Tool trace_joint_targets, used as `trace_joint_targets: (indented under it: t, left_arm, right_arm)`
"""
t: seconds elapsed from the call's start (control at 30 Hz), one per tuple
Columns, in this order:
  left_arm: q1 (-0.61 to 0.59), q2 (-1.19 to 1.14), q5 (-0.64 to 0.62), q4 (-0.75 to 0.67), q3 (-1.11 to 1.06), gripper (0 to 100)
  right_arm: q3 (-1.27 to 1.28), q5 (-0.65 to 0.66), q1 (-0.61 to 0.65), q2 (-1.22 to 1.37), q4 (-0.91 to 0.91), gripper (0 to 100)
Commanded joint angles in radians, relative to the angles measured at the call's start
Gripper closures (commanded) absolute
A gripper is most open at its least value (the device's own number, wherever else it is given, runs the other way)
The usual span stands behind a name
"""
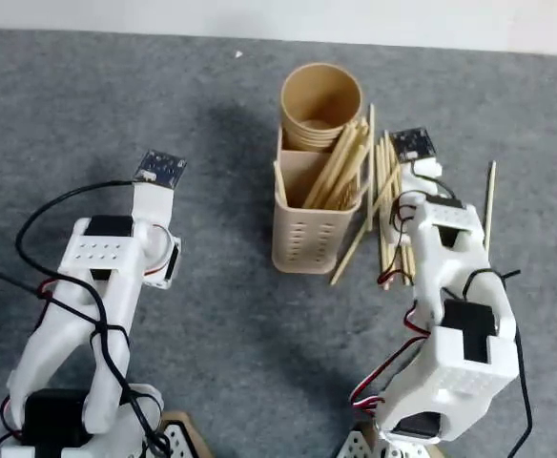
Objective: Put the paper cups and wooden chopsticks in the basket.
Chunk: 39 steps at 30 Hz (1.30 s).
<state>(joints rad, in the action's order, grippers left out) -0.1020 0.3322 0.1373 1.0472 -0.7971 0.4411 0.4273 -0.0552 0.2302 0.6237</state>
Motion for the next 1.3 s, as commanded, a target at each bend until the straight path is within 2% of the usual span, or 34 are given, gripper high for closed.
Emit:
trace_joint_targets:
  t: [0.0, 0.07, 0.27, 0.47, 0.6, 0.83, 1.07, 1.17, 1.27]
  left_arm:
    - [0.010, 0.024, -0.003, -0.012, 0.002, 88]
    - [0.010, 0.024, -0.003, -0.012, 0.002, 88]
    - [0.010, 0.024, -0.003, -0.012, 0.002, 88]
    - [0.010, 0.022, -0.003, -0.012, 0.002, 88]
    - [0.010, 0.022, -0.003, -0.012, 0.002, 88]
    - [0.010, 0.022, -0.003, -0.012, 0.002, 88]
    - [0.015, 0.022, -0.003, -0.031, -0.013, 88]
    - [0.015, 0.022, -0.003, -0.034, -0.013, 88]
    - [0.013, 0.022, -0.003, -0.034, -0.013, 88]
  right_arm:
    - [-0.022, -0.012, -0.050, 0.002, -0.008, 91.3]
    - [-0.022, -0.012, -0.076, 0.002, -0.008, 99.8]
    - [-0.024, -0.015, -0.117, -0.004, -0.007, 99.4]
    - [-0.016, -0.166, -0.105, -0.249, -0.007, 99.3]
    - [0.025, -0.258, -0.051, -0.550, 0.008, 99.3]
    - [0.073, -0.379, 0.140, -1.001, 0.013, 99.3]
    - [-0.068, -0.407, 0.311, -1.033, -0.012, 99.3]
    - [-0.094, -0.407, 0.384, -1.006, -0.113, 99.3]
    - [-0.008, -0.448, 0.444, -0.992, -0.251, 99.3]
